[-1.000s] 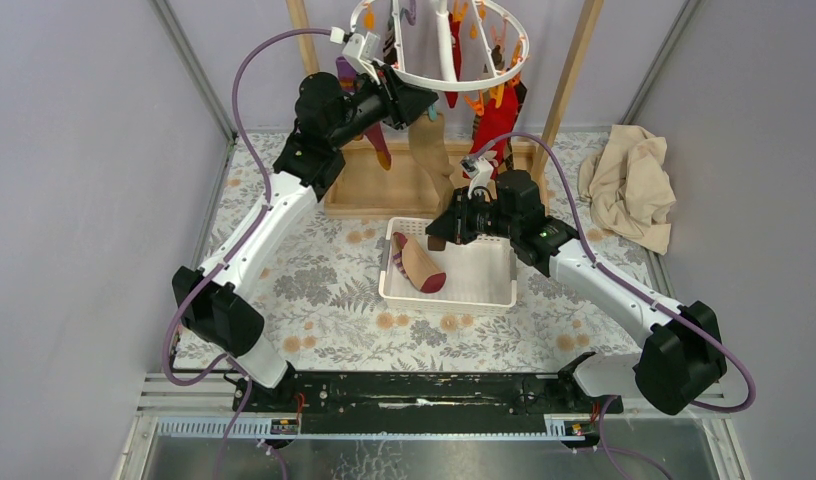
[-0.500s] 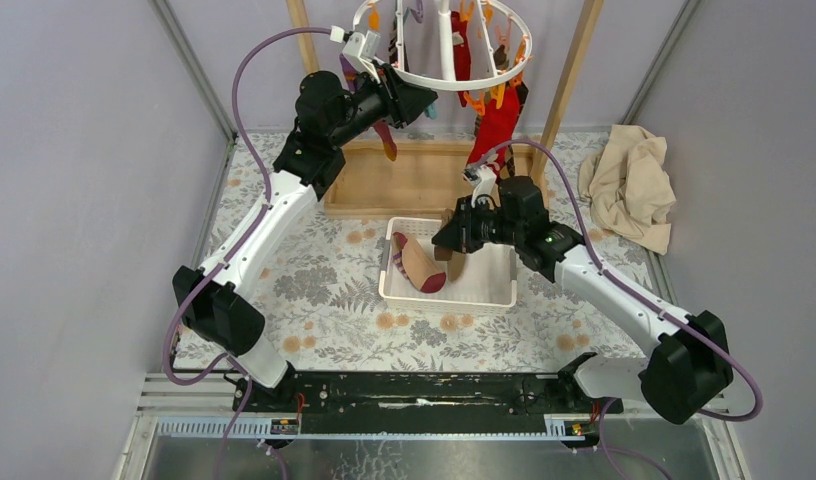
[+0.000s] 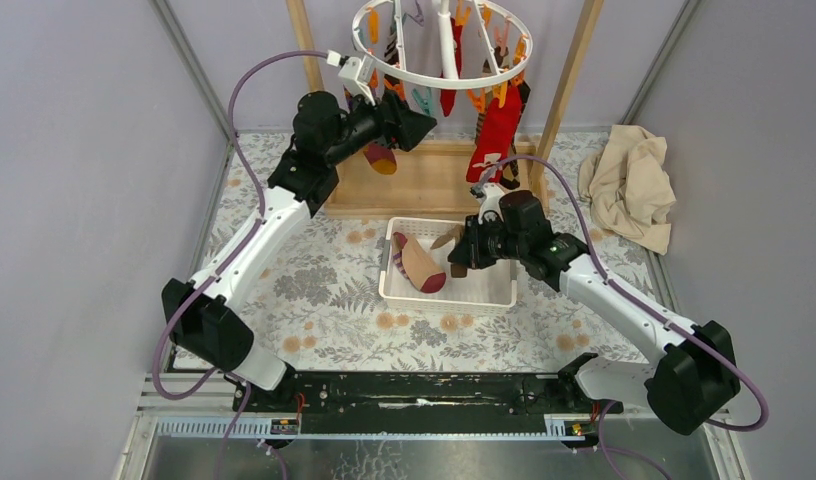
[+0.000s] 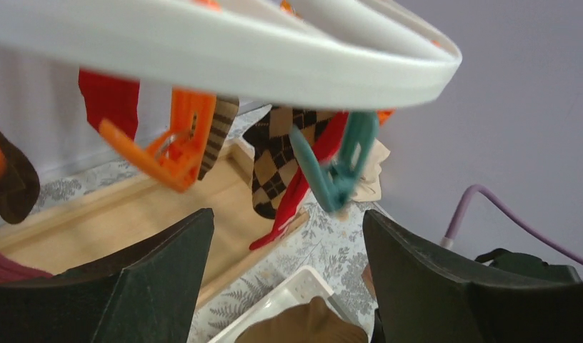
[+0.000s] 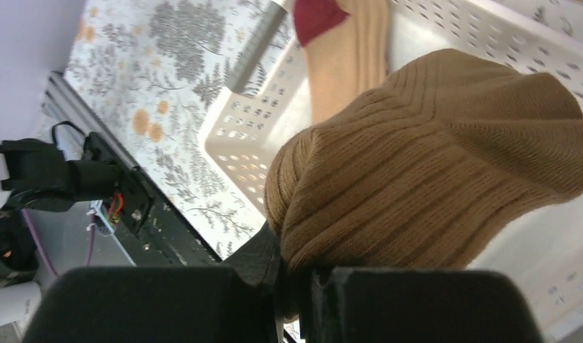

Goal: Remove the socks clipped to the hanger
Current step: Place the sock in the bin.

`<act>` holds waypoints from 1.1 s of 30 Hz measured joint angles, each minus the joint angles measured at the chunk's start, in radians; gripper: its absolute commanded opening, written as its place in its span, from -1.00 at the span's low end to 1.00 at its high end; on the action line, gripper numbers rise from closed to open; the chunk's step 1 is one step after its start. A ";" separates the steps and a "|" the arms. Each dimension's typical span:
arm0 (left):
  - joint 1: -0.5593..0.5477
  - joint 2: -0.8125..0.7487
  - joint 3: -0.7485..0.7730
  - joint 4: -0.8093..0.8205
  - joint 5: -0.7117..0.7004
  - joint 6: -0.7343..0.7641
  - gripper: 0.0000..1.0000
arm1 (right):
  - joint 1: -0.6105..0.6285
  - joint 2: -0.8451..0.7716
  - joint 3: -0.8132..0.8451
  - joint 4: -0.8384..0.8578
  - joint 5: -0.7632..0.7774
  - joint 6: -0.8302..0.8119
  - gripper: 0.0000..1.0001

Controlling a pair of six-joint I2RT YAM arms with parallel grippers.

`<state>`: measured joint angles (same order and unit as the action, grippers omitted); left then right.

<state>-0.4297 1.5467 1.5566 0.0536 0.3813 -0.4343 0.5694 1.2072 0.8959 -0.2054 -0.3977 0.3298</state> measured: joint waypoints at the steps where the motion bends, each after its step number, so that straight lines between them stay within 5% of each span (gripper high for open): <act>1: 0.000 -0.014 -0.021 -0.002 -0.001 0.000 0.97 | 0.000 0.001 -0.008 -0.011 0.023 0.000 -0.90; 12: -0.004 -0.151 -0.203 -0.008 -0.015 0.000 0.97 | 0.000 0.090 -0.017 -0.102 0.222 0.024 -0.77; 21: -0.041 -0.262 -0.293 -0.035 -0.039 0.003 0.97 | 0.000 0.152 -0.051 -0.173 0.338 0.050 0.19; 23: -0.055 -0.289 -0.309 -0.056 -0.052 0.006 0.97 | 0.000 0.150 -0.061 -0.185 0.352 0.050 0.53; 33: -0.081 -0.386 -0.415 -0.128 -0.098 0.011 0.98 | 0.000 0.054 -0.037 -0.231 0.409 0.028 0.52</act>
<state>-0.5106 1.1603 1.1419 -0.0742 0.2836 -0.4229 0.5694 1.2610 0.8593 -0.4366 0.0116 0.3576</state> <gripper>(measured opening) 0.986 0.781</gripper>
